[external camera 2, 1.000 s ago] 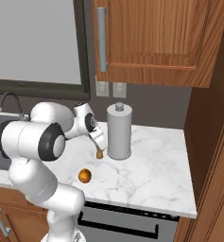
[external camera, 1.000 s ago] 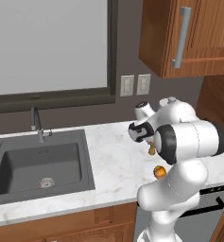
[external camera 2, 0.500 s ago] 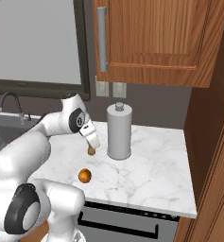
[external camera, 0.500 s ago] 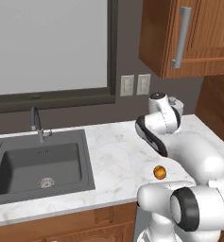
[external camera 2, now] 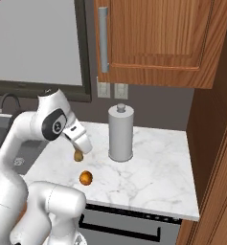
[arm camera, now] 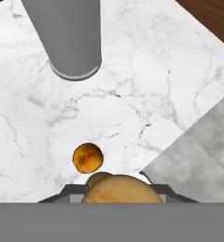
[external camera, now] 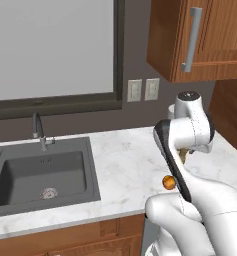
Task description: There are various items on the counter. Only move the condiments/shakers into the cabinet.
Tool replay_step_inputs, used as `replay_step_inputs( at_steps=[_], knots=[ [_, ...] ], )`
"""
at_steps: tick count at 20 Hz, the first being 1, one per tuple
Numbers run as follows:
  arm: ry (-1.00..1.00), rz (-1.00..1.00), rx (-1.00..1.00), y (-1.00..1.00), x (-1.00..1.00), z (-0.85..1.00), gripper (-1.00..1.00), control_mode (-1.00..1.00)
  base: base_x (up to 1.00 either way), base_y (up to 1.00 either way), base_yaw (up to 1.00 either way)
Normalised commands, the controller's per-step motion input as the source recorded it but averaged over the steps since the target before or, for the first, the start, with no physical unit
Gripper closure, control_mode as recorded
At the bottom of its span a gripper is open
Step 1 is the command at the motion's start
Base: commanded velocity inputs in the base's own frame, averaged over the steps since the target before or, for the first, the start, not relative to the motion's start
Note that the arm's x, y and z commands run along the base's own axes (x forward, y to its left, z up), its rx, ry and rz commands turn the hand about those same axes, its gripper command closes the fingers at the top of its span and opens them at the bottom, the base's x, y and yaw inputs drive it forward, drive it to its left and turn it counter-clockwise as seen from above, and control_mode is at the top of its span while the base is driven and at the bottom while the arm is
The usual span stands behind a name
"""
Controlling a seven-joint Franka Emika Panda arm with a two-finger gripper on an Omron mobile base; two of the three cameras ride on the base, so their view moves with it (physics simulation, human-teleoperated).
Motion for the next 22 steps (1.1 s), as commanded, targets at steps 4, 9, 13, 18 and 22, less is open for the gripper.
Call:
replay_step_inputs(
  at_steps=[4,9,13,18,22],
  knots=[
    [0.02,0.31,0.00,0.18,-0.84,0.84,1.00,-1.00,0.00,0.00,0.00],
    [0.00,0.36,0.02,0.29,-0.66,0.48,1.00,-1.00,0.00,0.00,0.00],
    [0.06,0.39,0.02,0.53,-0.20,0.21,1.00,-1.00,0.00,0.00,0.00],
    [0.03,0.18,0.01,0.16,-0.01,0.01,1.00,-1.00,0.00,0.00,0.00],
    [-0.01,0.00,0.00,0.00,-0.23,0.00,1.00,1.00,-0.50,-0.04,0.00]
  ],
)
